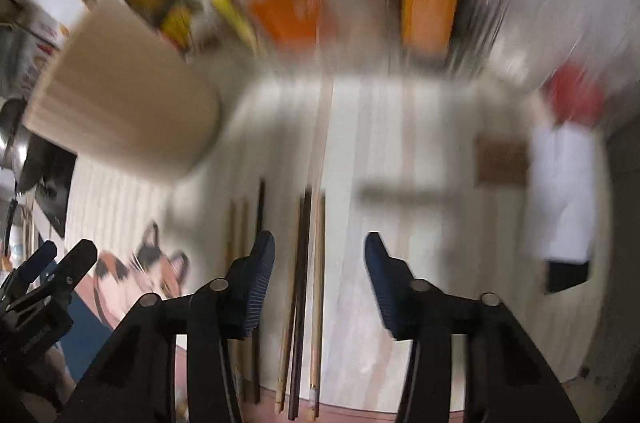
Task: Organize utensils
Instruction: 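Grasp a wooden chopstick with the left tool while the right tool grasps another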
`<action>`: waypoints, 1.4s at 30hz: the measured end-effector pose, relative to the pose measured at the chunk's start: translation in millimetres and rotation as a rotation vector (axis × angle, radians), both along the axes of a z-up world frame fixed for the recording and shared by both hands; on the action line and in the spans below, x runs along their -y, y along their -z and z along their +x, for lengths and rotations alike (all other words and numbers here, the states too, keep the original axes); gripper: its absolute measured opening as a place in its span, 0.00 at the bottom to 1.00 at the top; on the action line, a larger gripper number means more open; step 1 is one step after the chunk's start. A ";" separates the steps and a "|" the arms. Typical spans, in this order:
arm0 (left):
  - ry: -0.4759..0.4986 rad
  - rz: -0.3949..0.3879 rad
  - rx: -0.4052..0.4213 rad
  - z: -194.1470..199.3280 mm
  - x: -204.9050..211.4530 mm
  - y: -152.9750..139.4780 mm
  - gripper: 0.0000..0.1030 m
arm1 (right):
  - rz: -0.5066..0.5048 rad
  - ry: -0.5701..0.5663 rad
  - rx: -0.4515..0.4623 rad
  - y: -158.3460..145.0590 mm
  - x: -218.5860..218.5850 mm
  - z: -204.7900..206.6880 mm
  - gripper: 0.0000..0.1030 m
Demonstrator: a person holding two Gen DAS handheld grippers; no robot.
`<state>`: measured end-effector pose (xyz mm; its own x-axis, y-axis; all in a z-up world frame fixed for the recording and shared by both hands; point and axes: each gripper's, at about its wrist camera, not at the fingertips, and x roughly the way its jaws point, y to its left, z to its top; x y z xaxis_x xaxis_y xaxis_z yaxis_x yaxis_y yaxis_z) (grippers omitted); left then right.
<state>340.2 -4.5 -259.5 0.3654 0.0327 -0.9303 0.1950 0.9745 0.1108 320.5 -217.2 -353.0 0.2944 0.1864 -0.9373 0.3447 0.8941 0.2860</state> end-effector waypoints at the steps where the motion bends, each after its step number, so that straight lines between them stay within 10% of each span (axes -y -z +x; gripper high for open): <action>1: 0.002 0.011 -0.010 -1.0 0.3 5.5 1.00 | 0.007 -0.013 -0.024 9.4 -4.0 1.6 0.36; 16: 0.133 -0.007 -0.153 -5.7 36.4 63.2 0.87 | -0.111 -0.051 -0.129 47.3 -18.0 -7.9 0.05; 28: 0.232 -0.026 -0.205 -5.3 68.4 90.8 0.06 | -0.003 0.052 -0.171 56.8 30.9 -38.8 0.06; 42: 0.090 -0.126 -0.296 8.1 -9.7 97.7 0.07 | -0.029 -0.096 -0.235 61.4 1.6 -26.4 0.06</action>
<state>348.3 5.1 -357.3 0.0744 -0.1090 -0.9913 0.2863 0.9545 -0.0834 294.1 -218.8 -414.5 0.0499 0.1749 -0.9833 0.3119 0.9326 0.1817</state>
